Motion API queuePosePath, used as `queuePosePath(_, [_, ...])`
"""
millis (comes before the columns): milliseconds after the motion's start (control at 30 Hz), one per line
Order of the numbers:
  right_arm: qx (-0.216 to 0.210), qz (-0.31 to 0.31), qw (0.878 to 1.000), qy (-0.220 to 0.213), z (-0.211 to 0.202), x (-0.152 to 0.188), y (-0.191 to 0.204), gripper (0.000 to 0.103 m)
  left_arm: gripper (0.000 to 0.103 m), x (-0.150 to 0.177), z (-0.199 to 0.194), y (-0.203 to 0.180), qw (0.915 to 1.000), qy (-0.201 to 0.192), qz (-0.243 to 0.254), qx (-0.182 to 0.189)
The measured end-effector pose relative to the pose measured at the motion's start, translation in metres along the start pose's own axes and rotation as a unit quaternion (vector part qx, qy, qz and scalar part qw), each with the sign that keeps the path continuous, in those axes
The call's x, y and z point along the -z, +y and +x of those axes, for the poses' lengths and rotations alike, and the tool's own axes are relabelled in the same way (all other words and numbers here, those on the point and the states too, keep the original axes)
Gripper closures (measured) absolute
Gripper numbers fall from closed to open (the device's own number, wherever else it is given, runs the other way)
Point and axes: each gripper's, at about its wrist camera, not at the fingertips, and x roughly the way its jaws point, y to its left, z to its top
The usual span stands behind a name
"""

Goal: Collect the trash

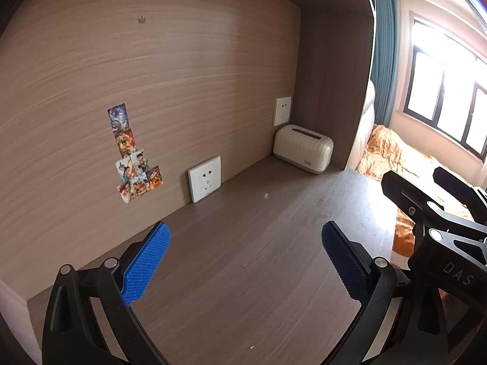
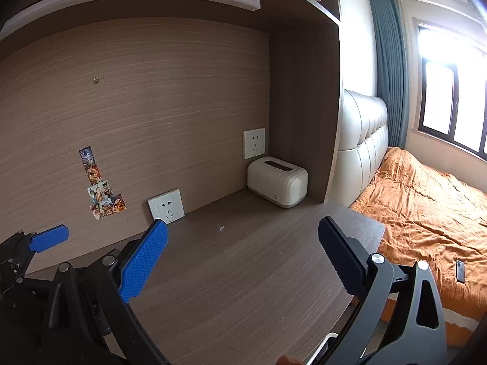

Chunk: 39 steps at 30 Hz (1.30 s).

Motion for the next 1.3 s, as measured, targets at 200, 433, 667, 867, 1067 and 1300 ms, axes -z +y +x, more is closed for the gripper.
queuePosePath(200, [0.002,-0.004,1.000,0.006,0.004,0.000,0.004,0.005,0.005,-0.001,0.004,0.002,1.0000,0.003,0.001,0.005])
queuePosePath(433, [0.005,-0.002,1.000,0.011,0.004,0.002,0.004,0.005,0.005,-0.001,0.007,0.003,0.9999,0.009,0.000,0.009])
queuePosePath(667, [0.005,0.000,1.000,0.021,0.009,0.004,0.005,0.005,0.005,0.000,0.010,0.003,0.9998,0.015,0.002,0.010])
queuePosePath(867, [0.006,-0.001,1.000,0.022,0.009,0.005,0.005,0.005,0.005,0.002,0.011,0.005,0.9998,0.019,-0.003,0.011])
queuePosePath(1067, [0.011,-0.002,1.000,0.029,0.012,0.007,0.005,0.005,0.005,0.004,0.016,0.008,0.9996,0.023,-0.006,0.013])
queuePosePath(1300, [0.017,-0.004,0.999,0.035,0.015,0.008,0.008,0.005,0.005,0.004,0.020,0.010,0.9995,0.026,-0.007,0.018])
